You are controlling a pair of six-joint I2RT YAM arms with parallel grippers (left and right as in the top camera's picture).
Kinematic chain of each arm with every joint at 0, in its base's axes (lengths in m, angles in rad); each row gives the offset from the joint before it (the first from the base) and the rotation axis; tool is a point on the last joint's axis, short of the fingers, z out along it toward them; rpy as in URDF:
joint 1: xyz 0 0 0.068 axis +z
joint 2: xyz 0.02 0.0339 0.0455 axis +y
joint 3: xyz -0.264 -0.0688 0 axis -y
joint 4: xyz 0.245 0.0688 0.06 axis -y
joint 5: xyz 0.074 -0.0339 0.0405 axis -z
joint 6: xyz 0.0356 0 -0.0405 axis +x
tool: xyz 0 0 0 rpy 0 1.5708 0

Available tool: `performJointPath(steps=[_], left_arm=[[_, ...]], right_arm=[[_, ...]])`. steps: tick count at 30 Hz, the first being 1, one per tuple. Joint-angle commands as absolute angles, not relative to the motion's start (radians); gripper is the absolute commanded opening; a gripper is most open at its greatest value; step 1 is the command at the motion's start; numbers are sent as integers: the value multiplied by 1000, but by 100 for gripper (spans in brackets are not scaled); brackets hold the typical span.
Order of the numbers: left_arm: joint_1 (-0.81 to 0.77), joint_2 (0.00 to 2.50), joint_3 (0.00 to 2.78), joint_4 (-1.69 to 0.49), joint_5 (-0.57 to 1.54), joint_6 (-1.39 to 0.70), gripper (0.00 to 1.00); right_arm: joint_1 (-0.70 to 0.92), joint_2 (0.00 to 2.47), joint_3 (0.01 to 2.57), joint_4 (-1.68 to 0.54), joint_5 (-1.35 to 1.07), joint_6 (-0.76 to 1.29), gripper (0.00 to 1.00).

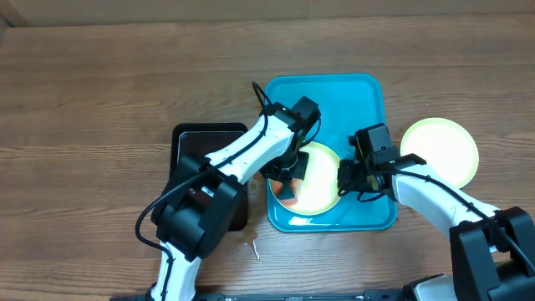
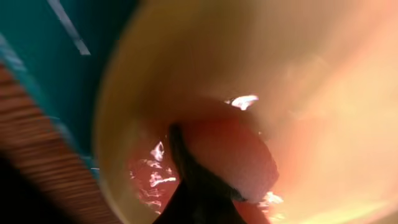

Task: Clean dirty plates on tray and stack at the side
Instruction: 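Scrub the yellow plate with the held sponge using the left gripper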

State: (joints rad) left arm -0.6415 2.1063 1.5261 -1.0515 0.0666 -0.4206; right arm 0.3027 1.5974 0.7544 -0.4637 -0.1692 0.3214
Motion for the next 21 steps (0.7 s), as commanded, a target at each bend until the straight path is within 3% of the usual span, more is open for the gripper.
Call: performJointPath(steps=[1,12,21], left_arm=[[-629,2125,1528,-1027,-176,-446,4],[-629,2125,1528,-875,84,-414,4],[-646,2141,1527,-743,478,-415,4]], right_arm=[[308,1631,737,-480,-136,323,4],[308,1631,737,-480,-136,323,4],[308,1631,737,-480,-136,323,4]])
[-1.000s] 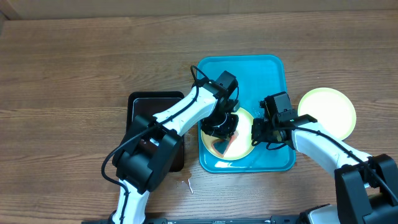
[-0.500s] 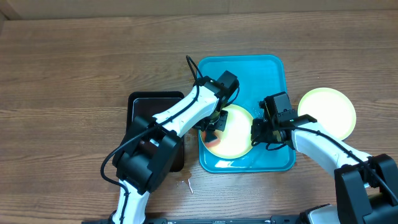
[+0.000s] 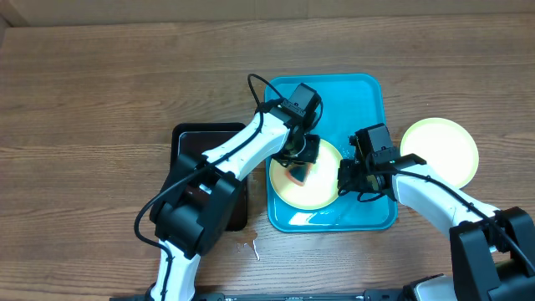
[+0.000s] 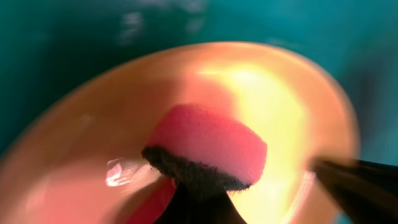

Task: Clean dirty plates on tray and stack at the side
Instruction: 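Scrub the yellow plate with the held sponge using the left gripper, then return the sponge to the black tray with the left gripper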

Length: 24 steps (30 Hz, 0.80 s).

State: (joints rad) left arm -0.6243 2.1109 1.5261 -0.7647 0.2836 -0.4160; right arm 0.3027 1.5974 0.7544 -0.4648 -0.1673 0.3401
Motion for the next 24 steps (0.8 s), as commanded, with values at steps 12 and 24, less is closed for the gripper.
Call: performJointPath(steps=[12,24], left_arm=[[-677,2212,1530,-737,641,-427,4],[-632,2189,1576,-986,350,-455,4]], right_arm=[[308,1631,737,-486,-136,323,4],[308,1631,737,-488,-136,323,4]])
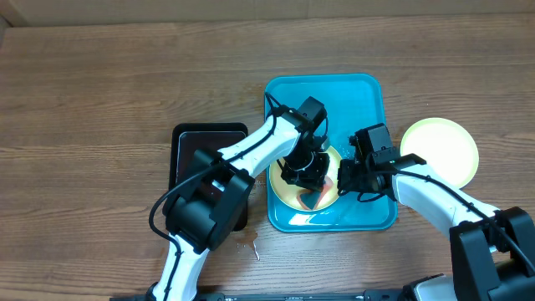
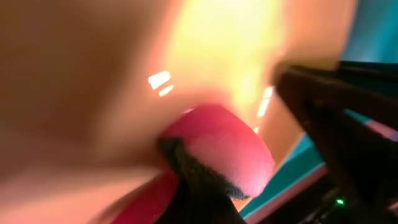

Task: Clean dirty plates on tray and stack at the side
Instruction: 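Return the sponge to the black tray with the left gripper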

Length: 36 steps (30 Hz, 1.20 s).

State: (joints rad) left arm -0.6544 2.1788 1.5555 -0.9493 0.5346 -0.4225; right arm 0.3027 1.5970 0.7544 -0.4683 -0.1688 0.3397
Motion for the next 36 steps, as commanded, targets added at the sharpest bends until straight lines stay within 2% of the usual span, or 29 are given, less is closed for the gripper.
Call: performJointPath(steps=[1,9,16,25,30,36], left_arm=[[-625,2186,1580,-997,300,-462,4],[-588,2171,1587,-1060,-14,-497,4],[-588,2111,1587,-1077,-18,-555,4],[-570,1839,1587,-1080,54,-521,4],[-480,1697,1587,-1128,62,-470,4],[-327,1678,1565,-1219,-122,-447,4]], right_arm=[[308,1631,737,-488,-136,323,4],[308,1631,737,-491,-136,323,4],[308,1631,737,-501,-136,323,4],[308,1631,737,-505,-136,323,4],[308,1631,737,-510,-136,323,4],[308,1631,737,-507,-136,323,4]])
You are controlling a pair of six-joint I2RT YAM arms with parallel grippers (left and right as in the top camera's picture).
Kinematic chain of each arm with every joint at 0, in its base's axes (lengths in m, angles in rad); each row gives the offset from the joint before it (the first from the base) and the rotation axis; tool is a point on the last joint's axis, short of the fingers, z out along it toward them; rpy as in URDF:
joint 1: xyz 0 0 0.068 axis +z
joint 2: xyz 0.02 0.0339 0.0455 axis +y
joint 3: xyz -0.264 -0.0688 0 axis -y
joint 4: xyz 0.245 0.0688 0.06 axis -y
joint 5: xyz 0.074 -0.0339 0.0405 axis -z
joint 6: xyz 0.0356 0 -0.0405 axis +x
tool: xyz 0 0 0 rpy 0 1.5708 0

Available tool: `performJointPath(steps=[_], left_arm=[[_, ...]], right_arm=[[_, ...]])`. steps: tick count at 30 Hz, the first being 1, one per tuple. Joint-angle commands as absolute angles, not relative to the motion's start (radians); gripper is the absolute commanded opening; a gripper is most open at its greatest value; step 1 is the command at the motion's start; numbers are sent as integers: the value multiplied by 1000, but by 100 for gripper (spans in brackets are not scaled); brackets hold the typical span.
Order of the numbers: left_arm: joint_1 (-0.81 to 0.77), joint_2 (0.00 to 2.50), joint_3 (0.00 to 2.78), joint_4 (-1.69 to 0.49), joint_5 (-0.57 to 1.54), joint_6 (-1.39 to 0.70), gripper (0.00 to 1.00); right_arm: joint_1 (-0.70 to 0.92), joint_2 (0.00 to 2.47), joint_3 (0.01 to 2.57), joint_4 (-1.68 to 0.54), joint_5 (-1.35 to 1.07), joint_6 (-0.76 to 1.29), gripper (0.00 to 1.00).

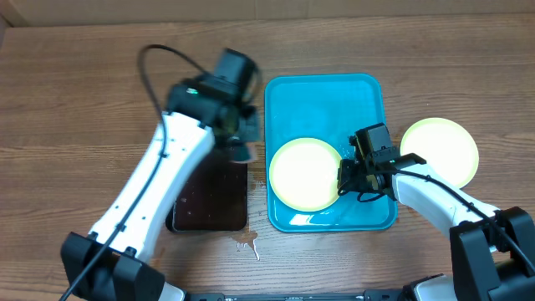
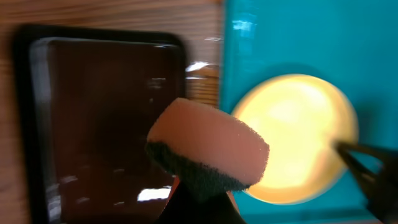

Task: Clean dirty plates on tray and stack at the side
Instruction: 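Return the sponge to the black tray with the left gripper, then lift the yellow plate with the right gripper and tilt it over the black tray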

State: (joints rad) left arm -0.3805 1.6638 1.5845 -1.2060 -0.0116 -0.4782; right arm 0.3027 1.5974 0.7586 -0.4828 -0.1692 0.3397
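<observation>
A pale yellow plate [image 1: 305, 173] lies in the teal tray [image 1: 326, 100], near its front. My right gripper [image 1: 349, 177] is shut on the plate's right rim. My left gripper [image 1: 239, 142] hovers above the gap between the tray and the black tub [image 1: 209, 196], shut on a pink sponge [image 2: 208, 143] with a dark scouring underside. In the left wrist view the plate [image 2: 292, 137] shows to the right of the sponge and looks clean. A second yellow plate [image 1: 439, 150] rests on the table right of the tray.
The black tub of dark water [image 2: 99, 124] sits left of the tray. A small wet patch [image 1: 247, 244] marks the wood in front of the tub. The wooden table [image 1: 84, 100] extends to the left and the back.
My left gripper has moved with the sponge from the plate's surface to up and left, over the tub's right edge. The plate is uncovered. The right gripper has kept its hold on the rim.
The left gripper pressed the sponge on the plate's left part, then on its middle, then on its front right, while the right gripper held the rim. Now the sponge is off the plate and above the tub's edge.
</observation>
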Motion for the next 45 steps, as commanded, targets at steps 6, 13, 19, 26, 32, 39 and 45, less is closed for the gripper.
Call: performJointPath(steps=[6,13,19,26,32,39,45], left_arm=[[-239,1732,1363,-1108,-81,-441,4],[-220,1789,1209,-990,-2,-440,14],[-193,1737,1264,-1042,6,-440,38],[-112,1613,1399,-1129,9,-430,71],[-1,1527,1552,-1226,20,-422,100],[108,1460,1647,-1290,19,-422,100],[119,1460,1647,-1356,19,-422,100]], right_arm=[[308,1631,737,-506,-136,323,4],[308,1631,739,-521,-136,323,4],[309,1597,852,-718,-49,322,4],[387,1538,1111,-955,52,306,4],[569,1537,1311,-986,207,234,4],[786,1544,1331,-813,440,182,4],[923,1568,1331,-699,596,96,4]])
